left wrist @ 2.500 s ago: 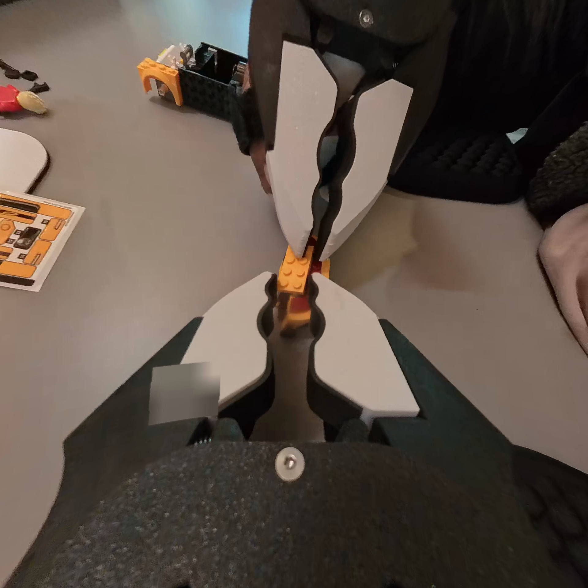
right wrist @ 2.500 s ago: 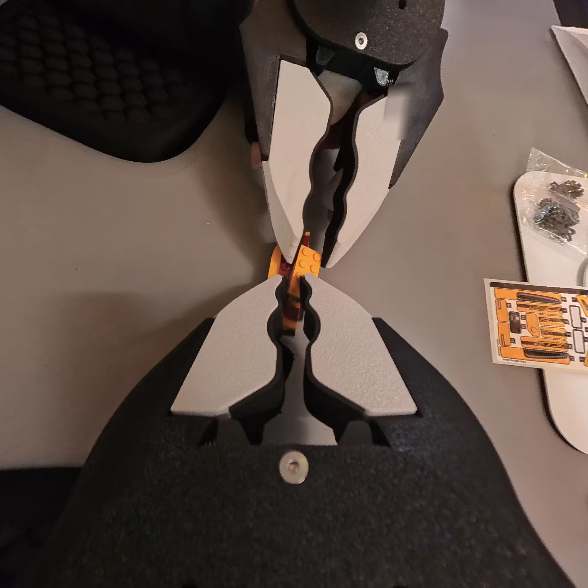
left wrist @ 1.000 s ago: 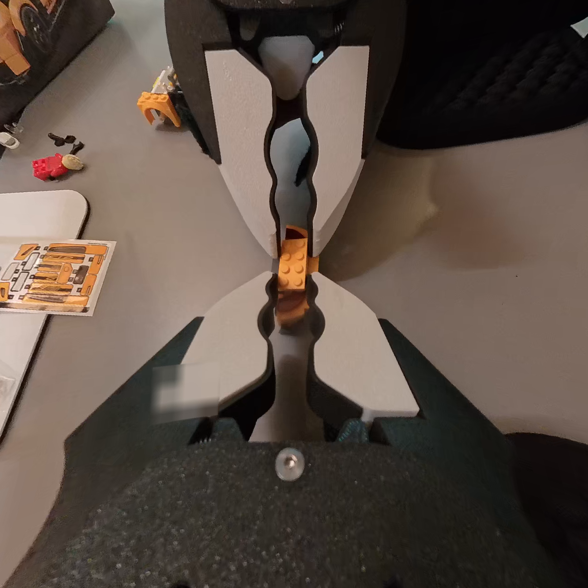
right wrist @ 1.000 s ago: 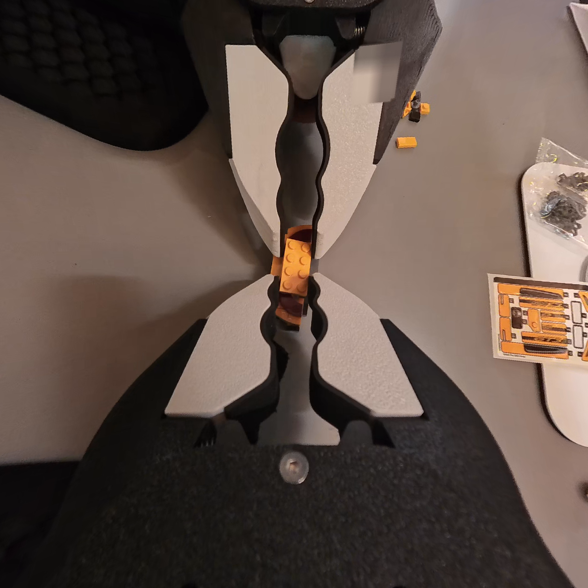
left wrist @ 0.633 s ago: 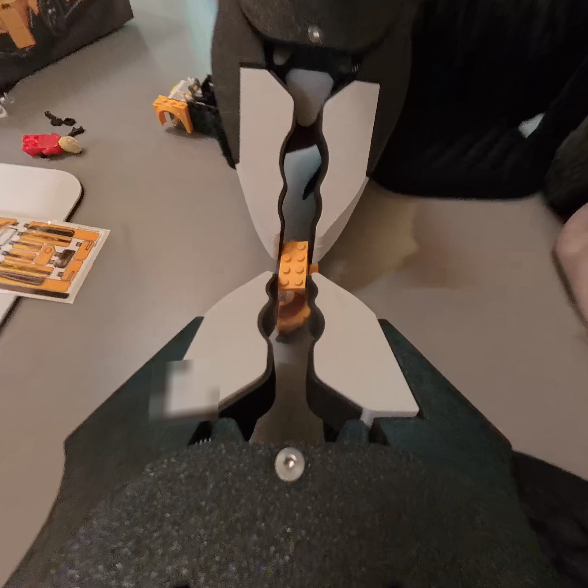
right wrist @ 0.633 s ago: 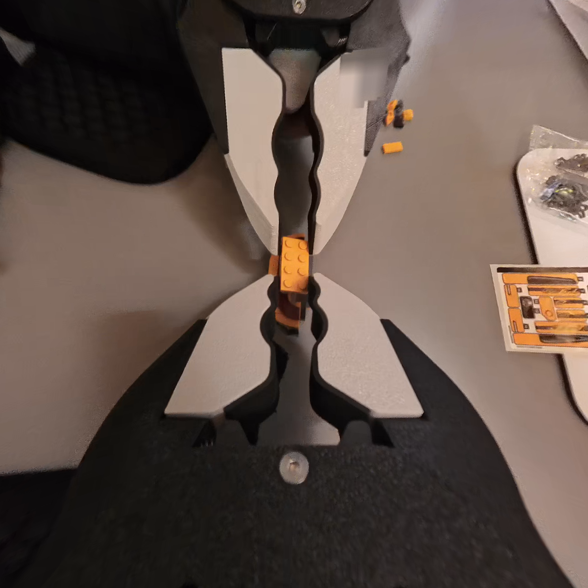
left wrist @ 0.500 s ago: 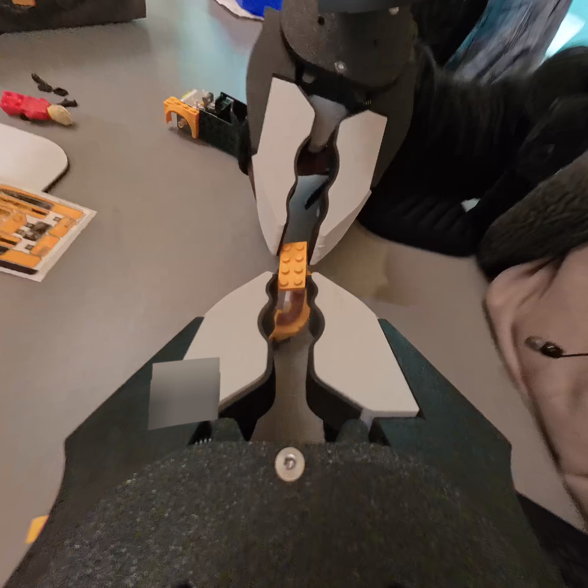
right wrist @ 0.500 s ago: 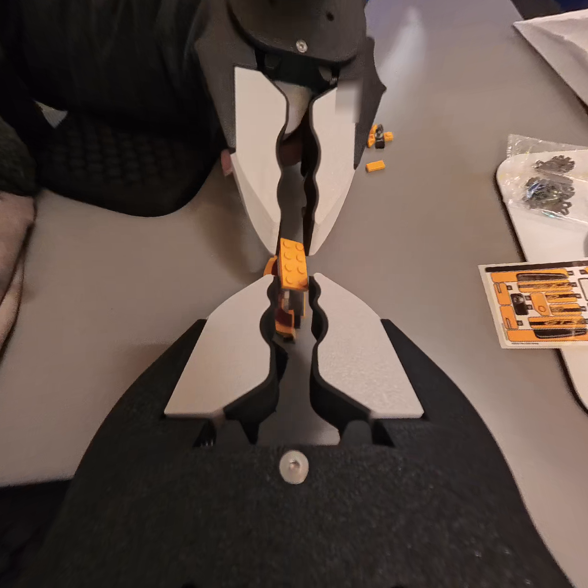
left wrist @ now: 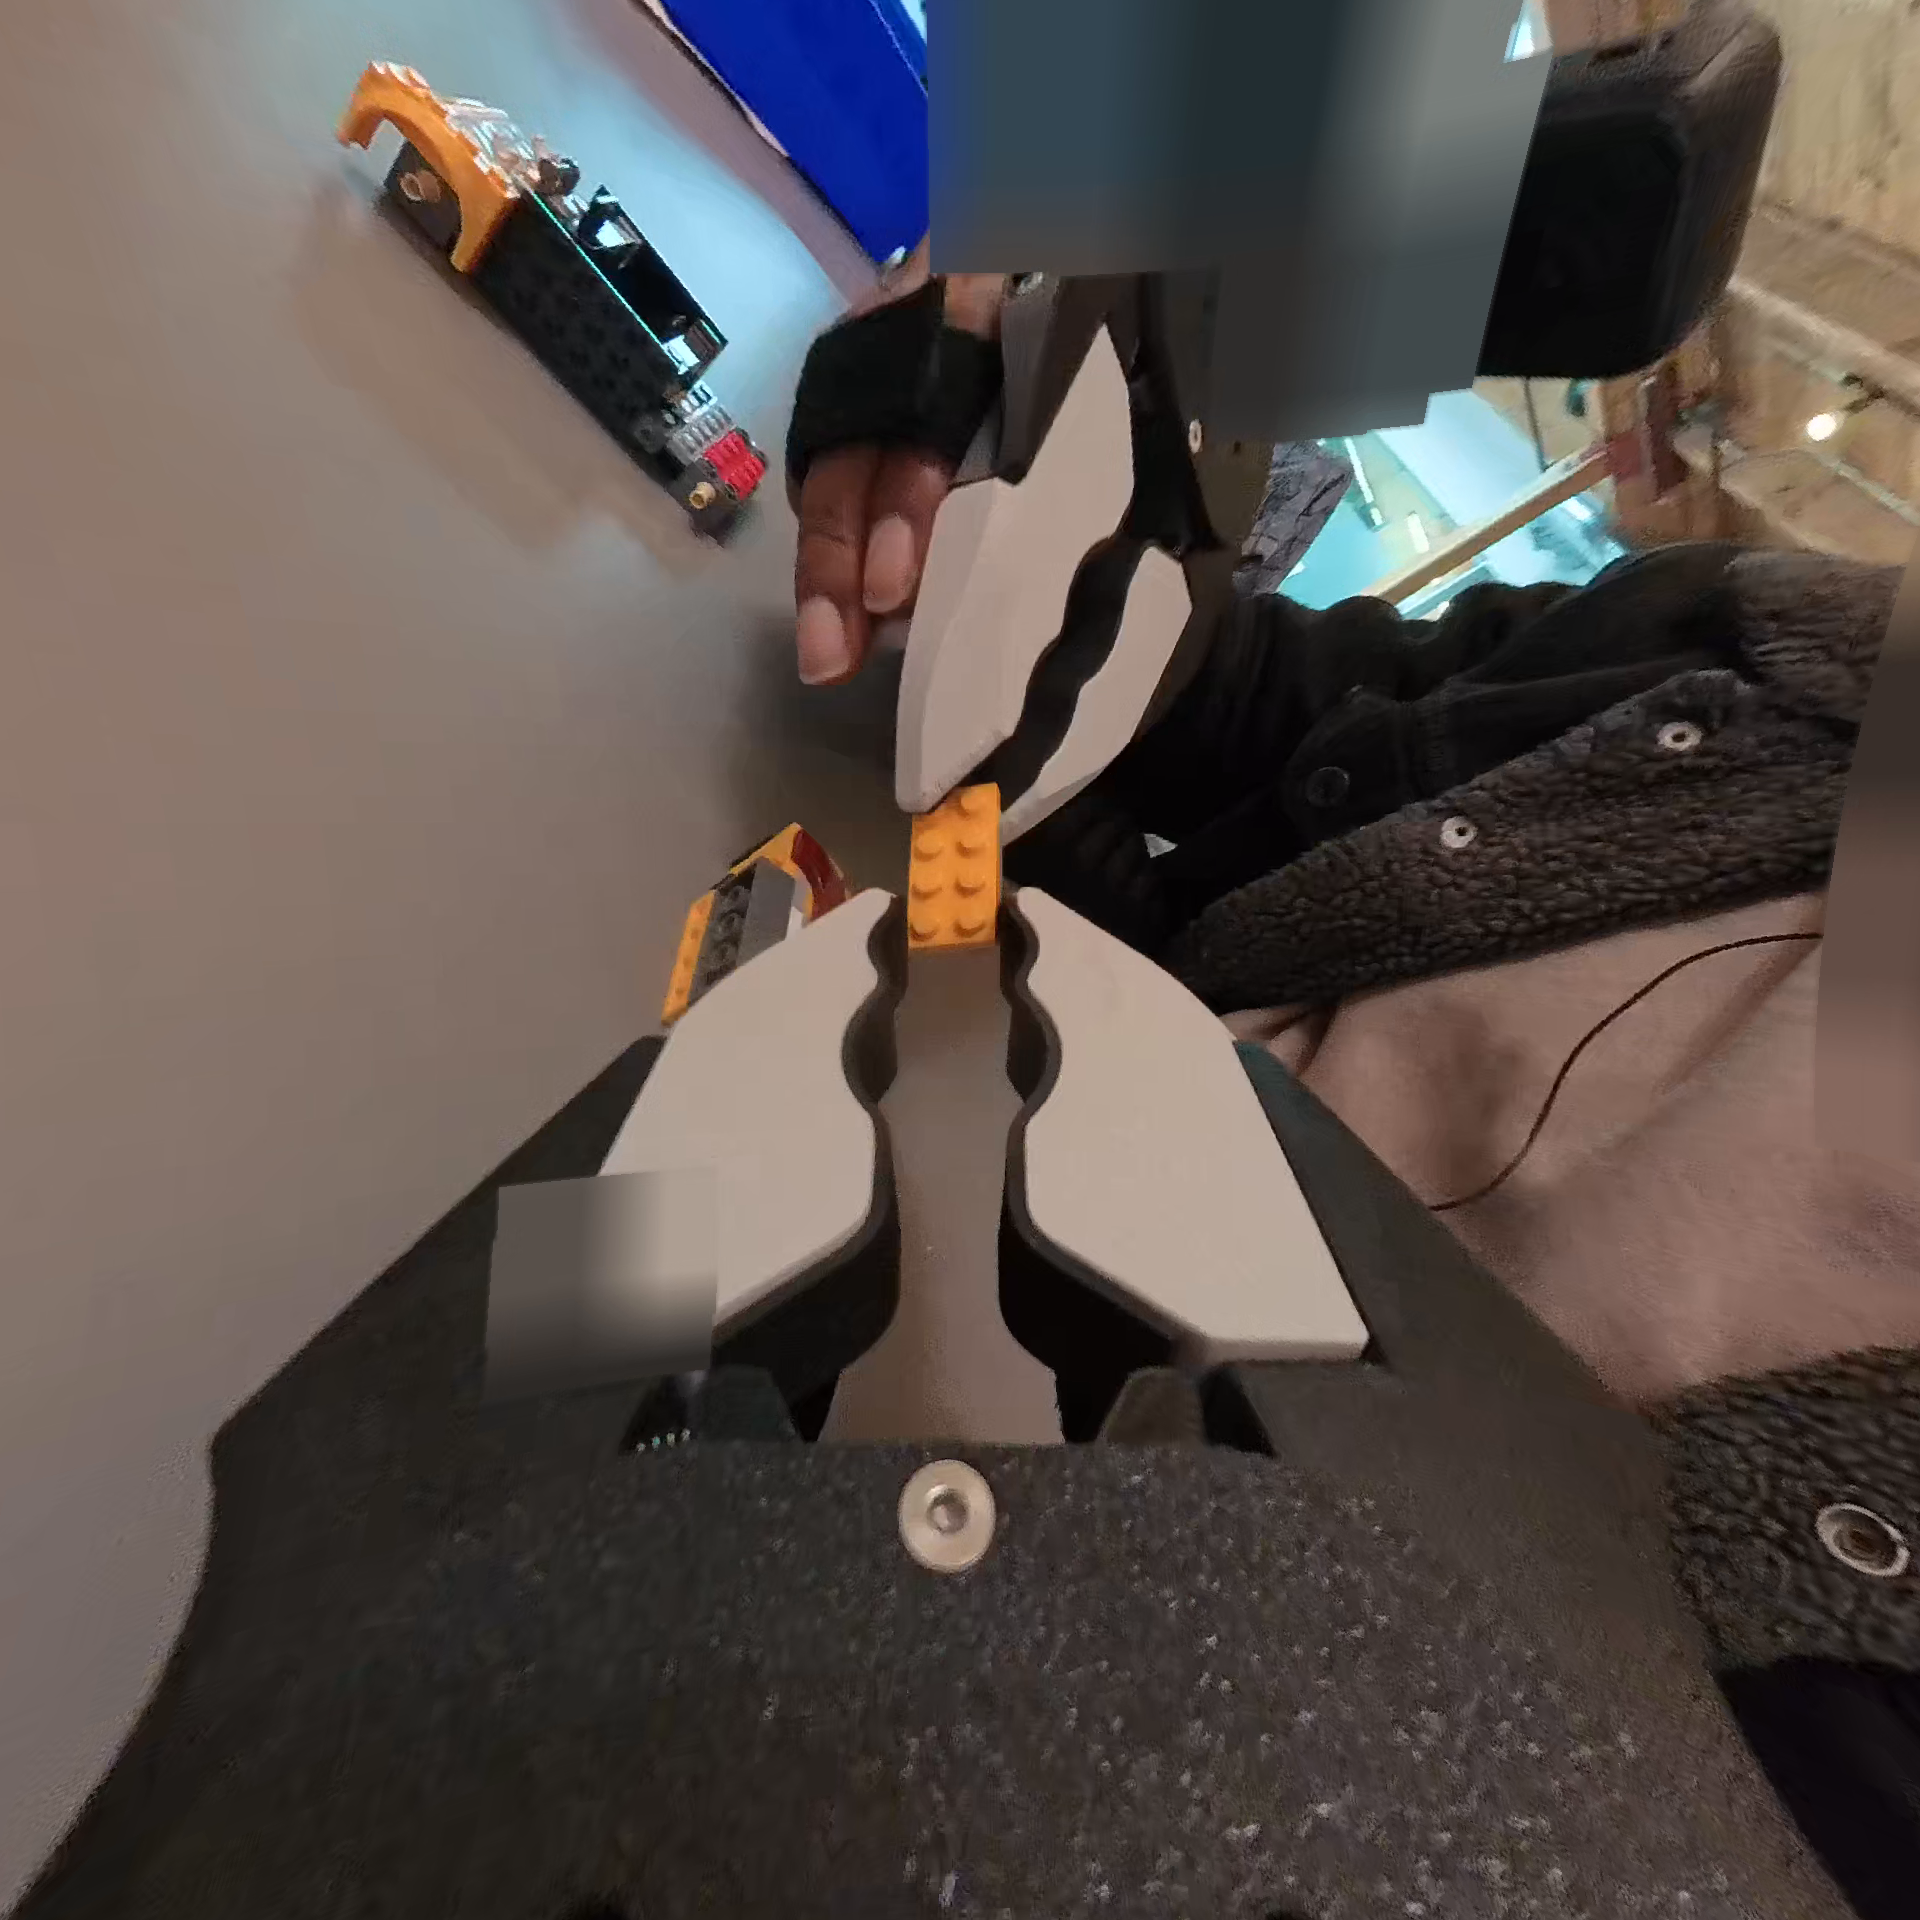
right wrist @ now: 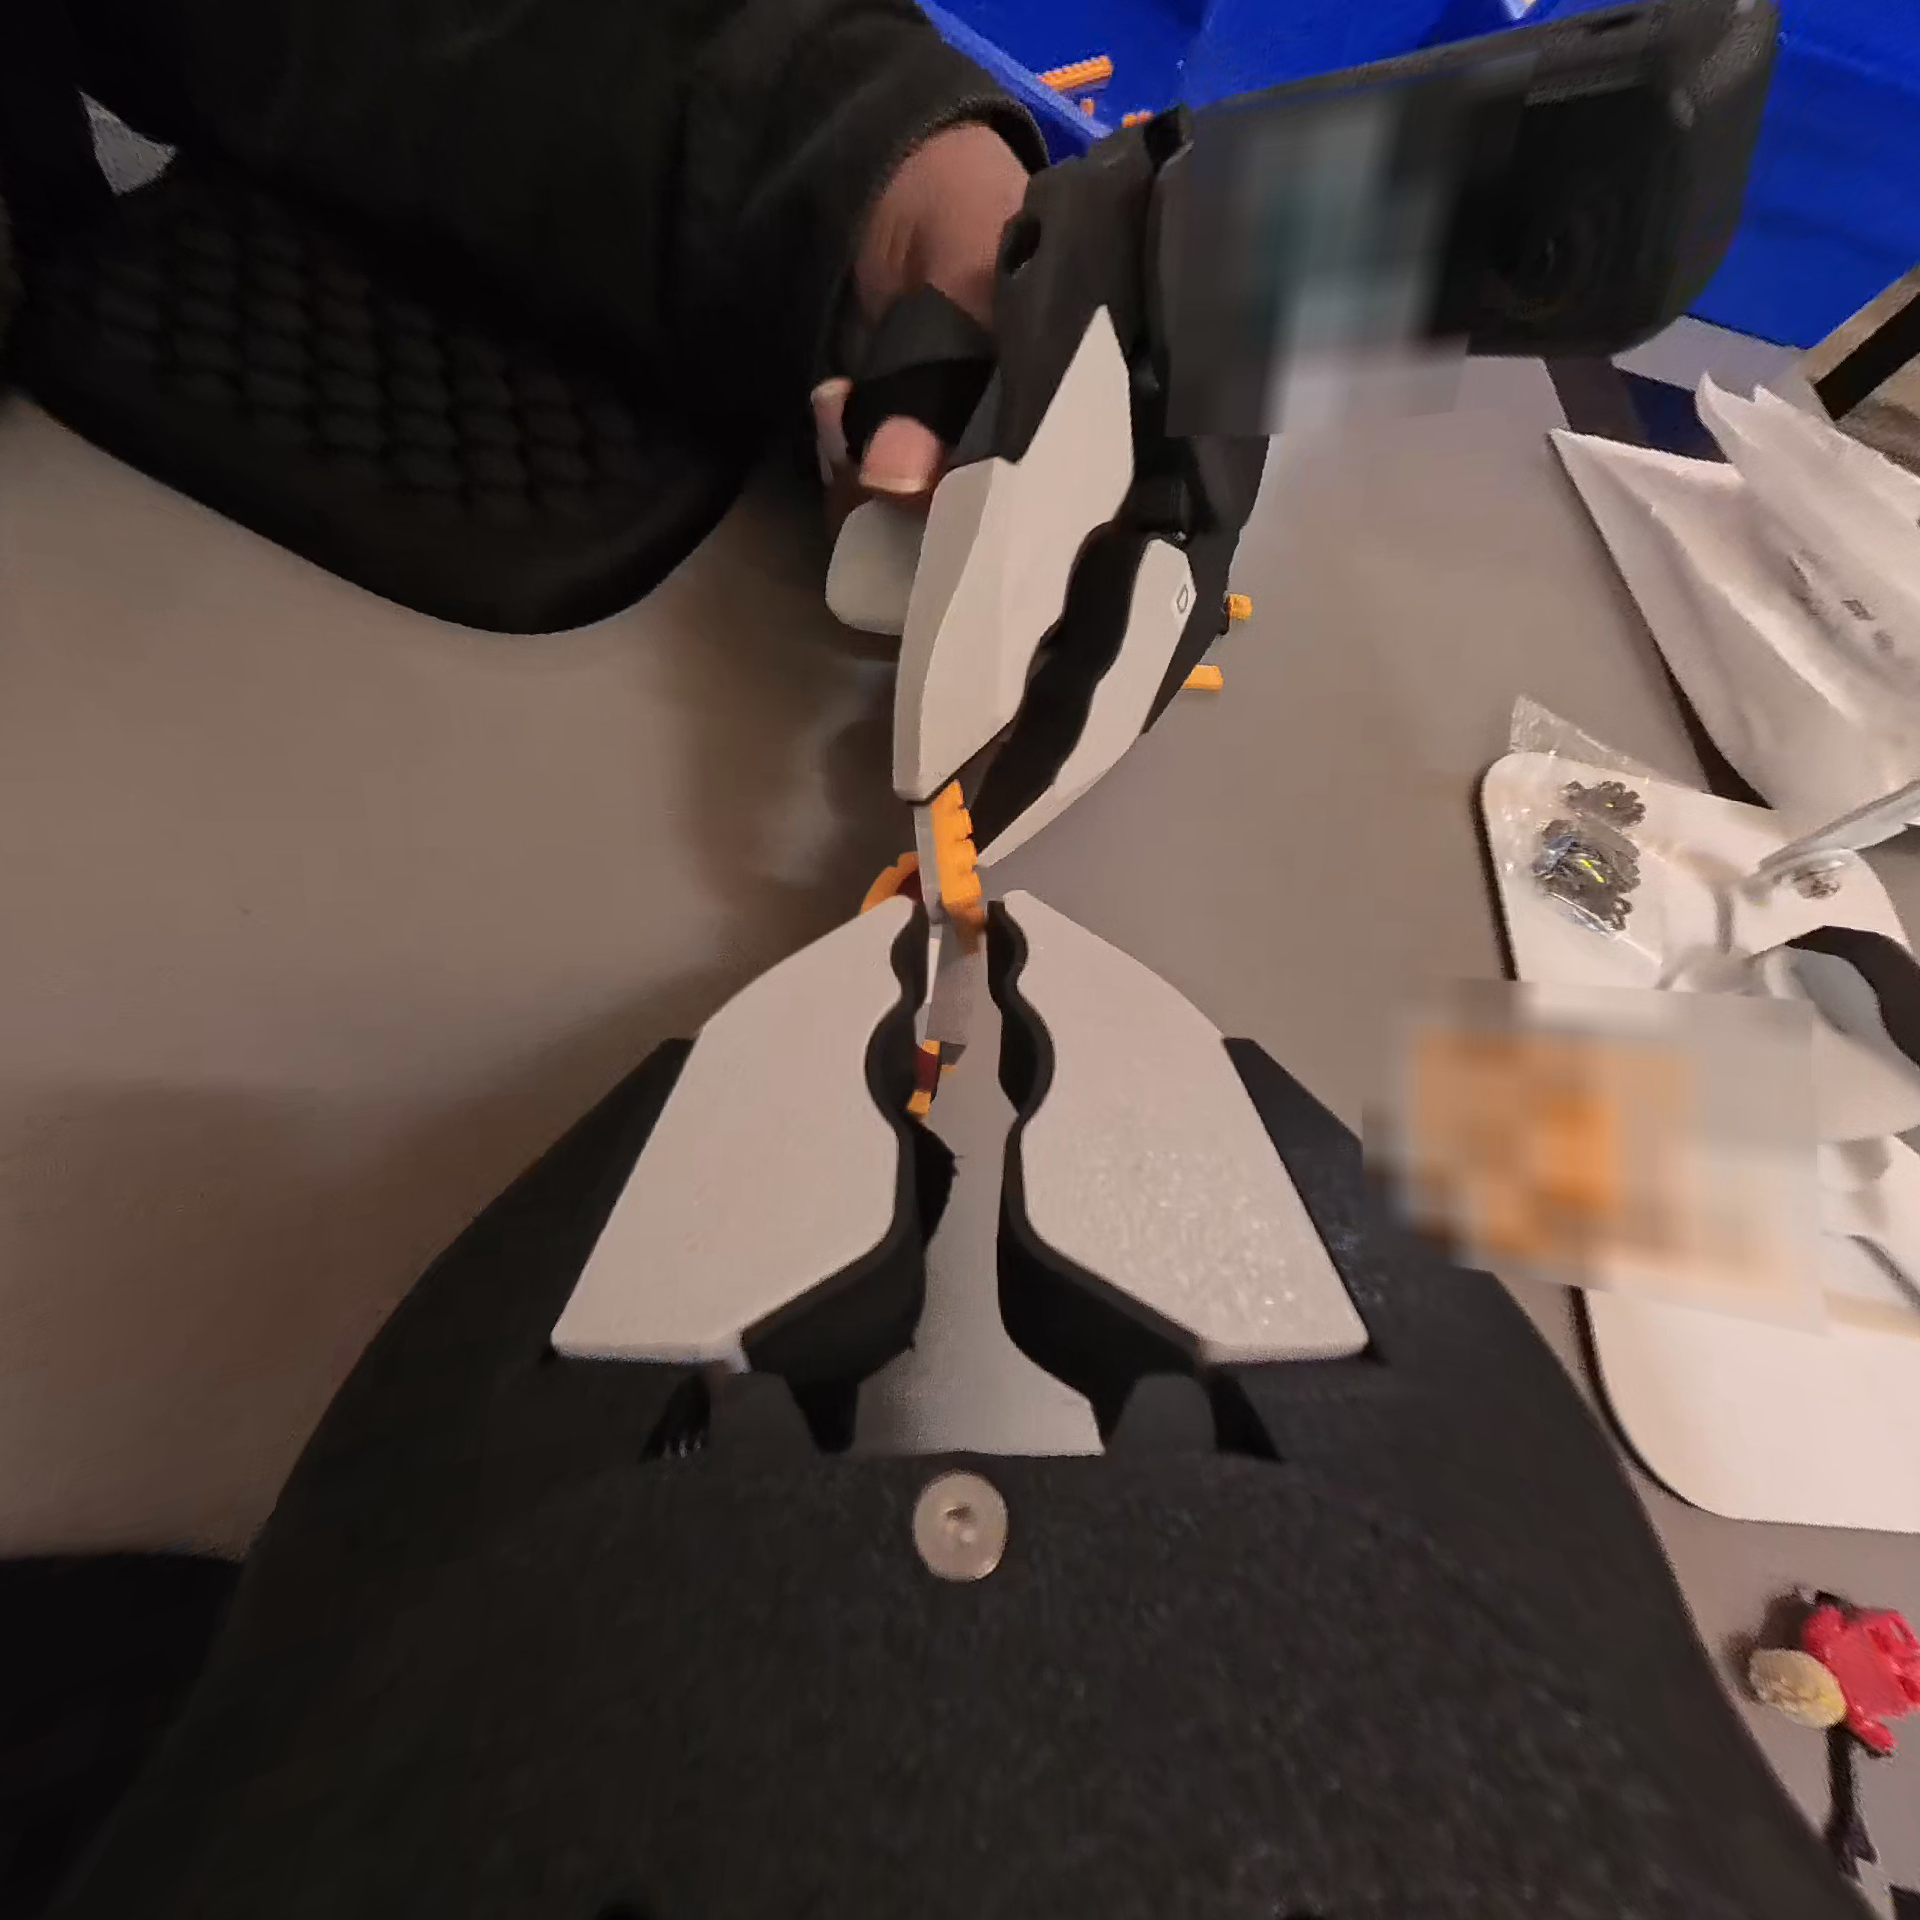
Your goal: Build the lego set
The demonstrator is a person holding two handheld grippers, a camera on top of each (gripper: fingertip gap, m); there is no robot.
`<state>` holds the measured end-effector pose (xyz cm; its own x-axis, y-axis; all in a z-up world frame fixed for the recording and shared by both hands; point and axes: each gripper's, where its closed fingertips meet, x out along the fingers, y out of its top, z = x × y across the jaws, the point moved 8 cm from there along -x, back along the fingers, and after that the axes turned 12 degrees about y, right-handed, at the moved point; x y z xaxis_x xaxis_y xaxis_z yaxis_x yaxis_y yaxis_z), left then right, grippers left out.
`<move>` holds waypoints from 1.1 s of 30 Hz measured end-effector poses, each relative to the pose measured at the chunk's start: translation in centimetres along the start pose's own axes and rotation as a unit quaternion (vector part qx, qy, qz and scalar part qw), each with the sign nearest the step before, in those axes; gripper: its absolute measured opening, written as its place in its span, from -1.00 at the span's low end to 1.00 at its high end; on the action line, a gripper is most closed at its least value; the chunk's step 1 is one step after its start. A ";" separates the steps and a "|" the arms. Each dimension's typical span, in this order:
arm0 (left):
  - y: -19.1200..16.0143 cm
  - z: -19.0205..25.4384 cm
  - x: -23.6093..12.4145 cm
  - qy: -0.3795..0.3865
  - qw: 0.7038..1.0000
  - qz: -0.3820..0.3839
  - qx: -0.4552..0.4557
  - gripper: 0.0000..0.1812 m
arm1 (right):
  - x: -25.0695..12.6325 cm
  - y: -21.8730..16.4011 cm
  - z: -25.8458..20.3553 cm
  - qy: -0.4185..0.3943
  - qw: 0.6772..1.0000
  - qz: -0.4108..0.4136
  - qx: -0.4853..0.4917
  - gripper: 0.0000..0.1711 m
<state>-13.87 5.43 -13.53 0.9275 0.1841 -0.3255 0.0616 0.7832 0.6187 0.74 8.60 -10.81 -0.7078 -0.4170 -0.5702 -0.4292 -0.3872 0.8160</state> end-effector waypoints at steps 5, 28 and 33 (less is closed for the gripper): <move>0.1 0.0 -0.2 -0.022 1.000 0.012 -0.019 -0.82 | -0.4 0.0 0.6 0.036 0.995 0.038 0.090 -0.91; 1.2 0.3 -0.8 0.000 0.997 0.076 -0.034 -0.94 | -0.8 -2.5 3.4 0.241 0.817 0.239 0.466 -0.92; 1.1 -0.1 -0.8 -0.009 0.995 0.073 -0.066 -0.95 | -0.6 -2.8 3.5 0.247 0.806 0.245 0.480 -0.92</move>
<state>-14.56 6.17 -12.65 0.9293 0.2927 -0.2252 -0.1229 0.8200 0.5590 0.42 12.84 -12.42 -0.7169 -0.6939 0.0676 -0.5694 0.6386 0.5176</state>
